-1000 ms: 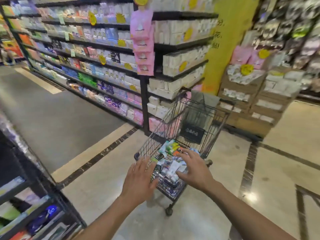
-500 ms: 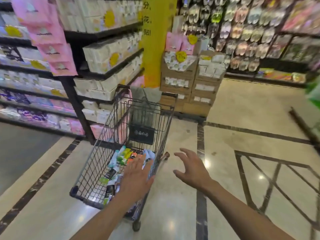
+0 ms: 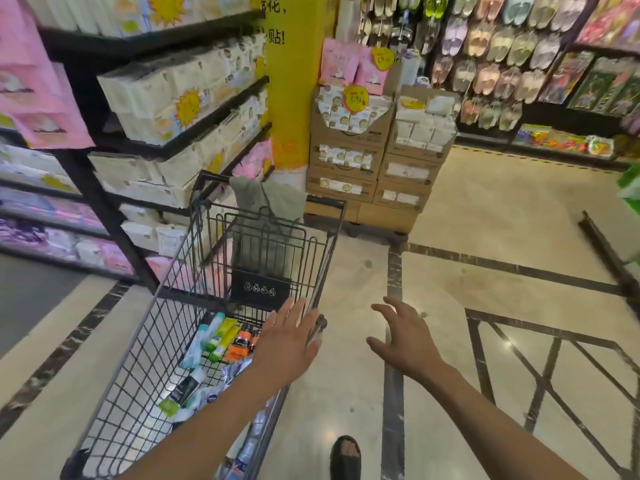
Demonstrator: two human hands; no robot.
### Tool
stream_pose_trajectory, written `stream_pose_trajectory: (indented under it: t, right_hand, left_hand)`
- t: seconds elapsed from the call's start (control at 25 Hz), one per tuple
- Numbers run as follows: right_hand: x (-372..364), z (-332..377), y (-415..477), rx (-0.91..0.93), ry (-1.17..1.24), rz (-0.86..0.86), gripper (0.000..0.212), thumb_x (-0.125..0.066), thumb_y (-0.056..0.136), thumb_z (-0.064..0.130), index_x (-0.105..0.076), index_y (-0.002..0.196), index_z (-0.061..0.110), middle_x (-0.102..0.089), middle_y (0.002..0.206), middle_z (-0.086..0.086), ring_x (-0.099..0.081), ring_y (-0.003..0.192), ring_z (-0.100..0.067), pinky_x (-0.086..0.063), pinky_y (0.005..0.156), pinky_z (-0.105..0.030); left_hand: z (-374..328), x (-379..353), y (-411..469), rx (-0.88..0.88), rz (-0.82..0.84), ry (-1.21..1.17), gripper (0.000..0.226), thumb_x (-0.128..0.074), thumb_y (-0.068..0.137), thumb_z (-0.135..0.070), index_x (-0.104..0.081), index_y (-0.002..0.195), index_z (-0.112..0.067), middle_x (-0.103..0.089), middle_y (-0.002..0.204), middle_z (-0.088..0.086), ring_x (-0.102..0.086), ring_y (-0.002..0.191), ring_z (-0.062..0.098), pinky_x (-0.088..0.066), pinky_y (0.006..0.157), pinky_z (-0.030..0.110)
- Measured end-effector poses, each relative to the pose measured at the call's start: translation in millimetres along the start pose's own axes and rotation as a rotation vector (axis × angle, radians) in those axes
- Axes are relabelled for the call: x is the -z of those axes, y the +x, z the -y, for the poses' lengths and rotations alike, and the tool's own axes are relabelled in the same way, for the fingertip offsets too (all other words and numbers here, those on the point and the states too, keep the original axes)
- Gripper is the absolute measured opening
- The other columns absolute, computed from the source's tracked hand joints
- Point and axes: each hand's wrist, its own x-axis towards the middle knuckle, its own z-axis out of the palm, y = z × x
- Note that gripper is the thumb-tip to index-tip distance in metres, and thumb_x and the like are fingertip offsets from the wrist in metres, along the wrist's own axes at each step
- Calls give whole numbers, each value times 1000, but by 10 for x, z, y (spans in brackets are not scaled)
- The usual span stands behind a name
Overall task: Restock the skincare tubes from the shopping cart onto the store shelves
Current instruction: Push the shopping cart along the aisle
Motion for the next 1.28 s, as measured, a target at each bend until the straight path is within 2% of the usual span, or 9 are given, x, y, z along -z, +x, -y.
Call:
stream_pose_trajectory:
  t: [0.32,0.52,0.6,0.68,0.88,1.12,1.28]
  right_hand:
    - [-251,-139,1445,236,-43,126,66,-61,87,56,-46,147,34,-39,159,0,-34,145,-23,-35,115,-42]
    - [-551,275,2035,427,-81,249,69,-62,83,51,-49,147,30,-43,155,-5,-36,143,-26,-37,113,-43]
    - [-728,552,2208,509,-93,309,69,-65,83,49,-51,146,27,-44,153,-6,-38,142,-28,-36,112,-42]
    - [-937,856,2334,598,-105,376,69,-65,81,51,-53,144,25,-46,152,-8,-40,140,-29,-37,111,-42]
    - [-1435,1630,2459,731,-92,505,75,-51,78,60,-55,143,24,-45,153,-7,-40,140,-29,-40,112,-45]
    - [-2070,2284,2404,917,-160,638,65,-68,84,52,-54,141,24,-46,152,-7,-41,140,-30,-39,110,-42]
    - [-2531,2395,2373,1012,-175,742,67,-61,76,52,-62,134,18,-54,143,-10,-49,133,-35,-45,104,-46]
  left_hand:
    - [198,-181,687,246,74,-28,68,-29,105,-58,-14,164,-29,-1,174,4,0,160,28,-13,128,49]
    - [508,-378,580,455,64,-92,71,-20,97,-61,-22,162,-31,-15,172,6,-10,159,30,-20,126,49]
    - [689,-471,449,546,76,-124,68,-29,102,-59,-18,163,-32,-10,173,5,-7,160,30,-18,127,50]
    - [866,-557,280,616,90,-151,69,-39,105,-53,-12,164,-30,-3,174,4,-2,160,29,-16,127,51]
    - [1266,-747,-65,749,83,-214,67,-37,106,-54,-11,164,-32,0,174,3,-1,160,27,-11,129,50]
    - [1562,-1093,-423,886,180,-305,68,-37,106,-54,-13,164,-28,1,174,3,2,160,28,-10,128,51]
    - [1581,-1437,-602,989,228,-382,70,-43,104,-53,-15,164,-29,-4,174,5,-4,160,30,-13,126,51]
